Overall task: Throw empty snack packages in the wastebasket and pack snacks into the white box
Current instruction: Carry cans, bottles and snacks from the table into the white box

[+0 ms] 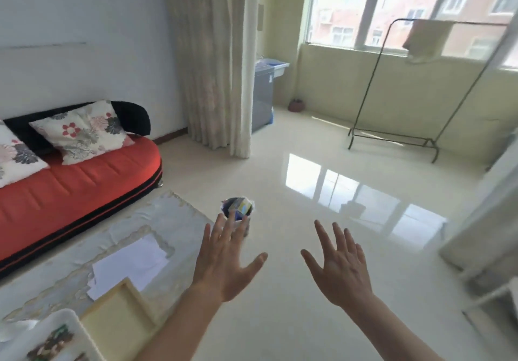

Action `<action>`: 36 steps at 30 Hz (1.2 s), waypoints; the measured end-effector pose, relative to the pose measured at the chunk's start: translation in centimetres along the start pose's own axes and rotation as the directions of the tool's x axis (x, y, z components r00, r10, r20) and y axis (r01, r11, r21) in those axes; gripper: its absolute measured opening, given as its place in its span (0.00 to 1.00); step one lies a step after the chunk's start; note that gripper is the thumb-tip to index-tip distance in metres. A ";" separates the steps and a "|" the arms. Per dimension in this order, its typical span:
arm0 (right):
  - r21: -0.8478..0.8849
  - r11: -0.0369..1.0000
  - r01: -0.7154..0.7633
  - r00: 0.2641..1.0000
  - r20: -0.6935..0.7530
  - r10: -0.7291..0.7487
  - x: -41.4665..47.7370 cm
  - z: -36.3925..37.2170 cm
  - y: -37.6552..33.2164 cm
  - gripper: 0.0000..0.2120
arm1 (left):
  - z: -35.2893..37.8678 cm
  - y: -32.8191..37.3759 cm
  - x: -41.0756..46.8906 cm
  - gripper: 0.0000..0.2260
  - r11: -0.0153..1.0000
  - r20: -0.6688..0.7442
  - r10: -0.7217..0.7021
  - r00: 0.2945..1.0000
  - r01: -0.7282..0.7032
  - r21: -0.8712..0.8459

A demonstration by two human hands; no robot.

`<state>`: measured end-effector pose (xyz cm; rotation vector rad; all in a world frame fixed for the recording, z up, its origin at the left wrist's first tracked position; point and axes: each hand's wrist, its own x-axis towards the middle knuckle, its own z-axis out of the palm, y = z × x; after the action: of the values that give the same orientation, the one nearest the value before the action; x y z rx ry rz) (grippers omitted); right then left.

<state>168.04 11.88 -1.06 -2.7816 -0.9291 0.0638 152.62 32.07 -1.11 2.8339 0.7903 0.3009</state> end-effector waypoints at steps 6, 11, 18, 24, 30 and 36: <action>-0.026 0.955 -0.295 0.954 -0.073 0.292 -4.6 -5.6 15.4 0.37 | 3.2 17.8 3.3 0.42 0.953 0.050 0.300 0.953 -0.296 -0.070; 0.047 0.838 -0.544 0.823 -0.164 0.544 -10.4 -9.3 26.4 0.40 | 5.2 31.7 4.4 0.41 0.827 0.044 0.557 0.830 -0.549 -0.118; 0.111 0.604 -0.789 0.578 -0.200 0.791 -18.9 -10.6 37.0 0.43 | 10.1 46.1 4.1 0.41 0.611 0.048 0.786 0.616 -0.763 -0.211; 0.164 0.453 -0.876 0.412 -0.232 0.881 -21.4 -11.2 42.3 0.44 | 13.5 55.7 5.2 0.41 0.431 0.028 0.896 0.444 -0.852 -0.297; 0.239 0.351 -0.905 0.286 -0.269 0.920 -18.7 -12.1 47.4 0.50 | 16.4 63.0 9.8 0.41 0.294 -0.027 0.943 0.330 -0.873 -0.390; 0.375 0.261 -0.889 0.184 -0.229 0.956 -14.8 -11.9 50.2 0.40 | 19.0 67.5 14.6 0.41 0.230 -0.010 0.965 0.262 -0.863 -0.451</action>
<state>187.06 -38.28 -0.27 -2.5287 0.9778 -0.2665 202.43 -19.34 -1.78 2.4560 -1.0774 0.1425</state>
